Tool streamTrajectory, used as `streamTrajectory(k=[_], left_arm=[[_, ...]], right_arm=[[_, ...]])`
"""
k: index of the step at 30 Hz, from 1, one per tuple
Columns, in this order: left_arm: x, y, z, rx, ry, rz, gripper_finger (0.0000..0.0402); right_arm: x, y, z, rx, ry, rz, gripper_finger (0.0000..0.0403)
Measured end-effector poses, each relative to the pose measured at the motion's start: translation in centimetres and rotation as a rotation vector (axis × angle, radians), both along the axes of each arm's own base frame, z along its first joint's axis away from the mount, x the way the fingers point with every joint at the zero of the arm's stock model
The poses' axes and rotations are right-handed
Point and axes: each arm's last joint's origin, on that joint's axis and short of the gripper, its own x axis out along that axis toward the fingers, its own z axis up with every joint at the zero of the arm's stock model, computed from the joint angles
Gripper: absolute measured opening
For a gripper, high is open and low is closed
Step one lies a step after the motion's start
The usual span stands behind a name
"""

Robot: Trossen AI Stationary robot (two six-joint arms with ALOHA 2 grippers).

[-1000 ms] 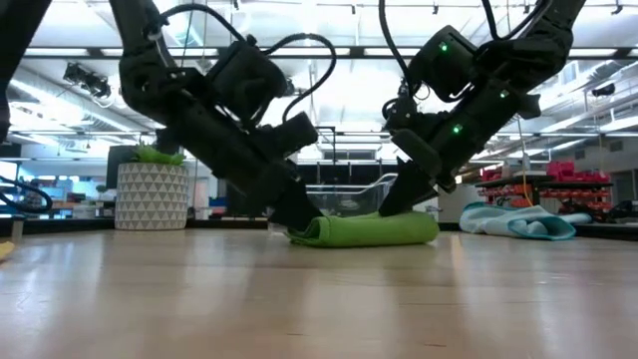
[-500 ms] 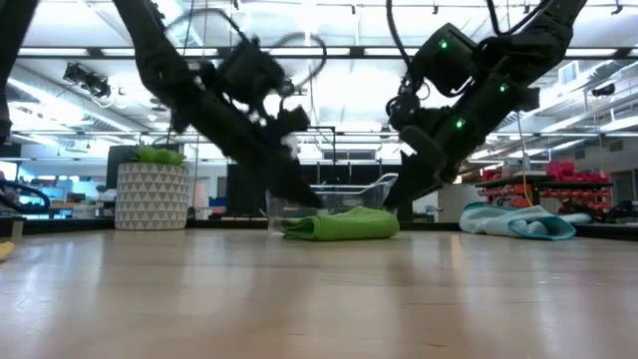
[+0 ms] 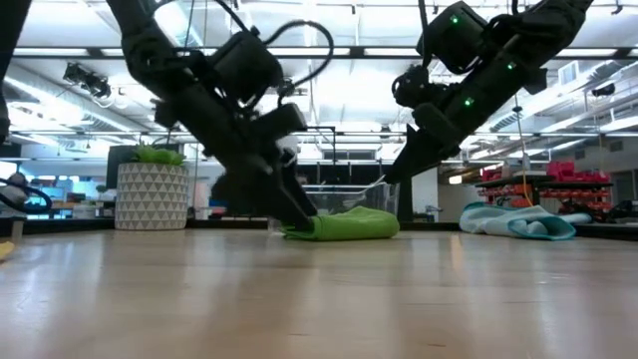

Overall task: Fold microfiber towels
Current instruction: Put the folded green microfiber cloth into the transparent bin

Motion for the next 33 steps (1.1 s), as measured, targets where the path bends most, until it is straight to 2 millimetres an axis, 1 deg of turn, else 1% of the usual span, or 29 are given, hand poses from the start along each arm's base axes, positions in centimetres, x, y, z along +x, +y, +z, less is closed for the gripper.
streamTrajectory(k=[3, 5, 8, 11, 13, 16, 21, 24, 25, 30, 33], left_arm=[[0.3, 0.3, -0.6, 0.103, -0.001, 0.061, 0.0280], [0.3, 0.4, -0.9, 0.133, 0.012, 0.055, 0.0283], [0.4, 0.3, -1.4, 0.152, 0.023, 0.039, 0.0275], [0.5, 0.2, -1.7, 0.158, 0.017, 0.032, 0.0258], [0.7, 0.3, -2.0, 0.164, 0.011, 0.031, 0.0238], [0.7, 0.4, -2.0, 0.171, 0.012, 0.026, 0.0194], [0.7, 0.4, -2.1, 0.237, 0.029, -0.022, 0.0088], [0.8, 0.4, -2.0, 0.258, 0.018, -0.030, 0.0023], [0.8, 0.5, -2.0, 0.258, 0.008, -0.026, 0.0015], [1.0, 0.7, -1.1, 0.250, -0.049, -0.009, 0.0020], [1.2, 0.6, -0.7, 0.213, -0.076, 0.001, 0.0010]], right_arm=[[0.0, 0.0, -0.1, 0.000, 0.008, -0.001, 0.0205], [0.0, 0.0, -0.1, 0.000, 0.004, 0.000, 0.0210], [0.0, 0.0, -0.1, -0.005, 0.006, 0.005, 0.0216], [0.0, 0.0, -0.1, -0.023, 0.012, 0.021, 0.0219], [0.1, 0.0, 0.0, -0.038, 0.010, 0.034, 0.0221], [0.2, 0.0, 0.1, -0.047, 0.004, 0.065, 0.0223], [0.3, 0.2, 0.1, -0.029, -0.003, 0.129, 0.0232], [0.3, 0.3, 0.1, -0.016, -0.009, 0.148, 0.0250], [0.3, 0.3, 0.1, -0.022, -0.006, 0.161, 0.0257], [0.4, 1.0, 0.1, -0.129, 0.028, 0.230, 0.0296], [0.4, 1.3, 0.2, -0.210, 0.051, 0.276, 0.0314]])
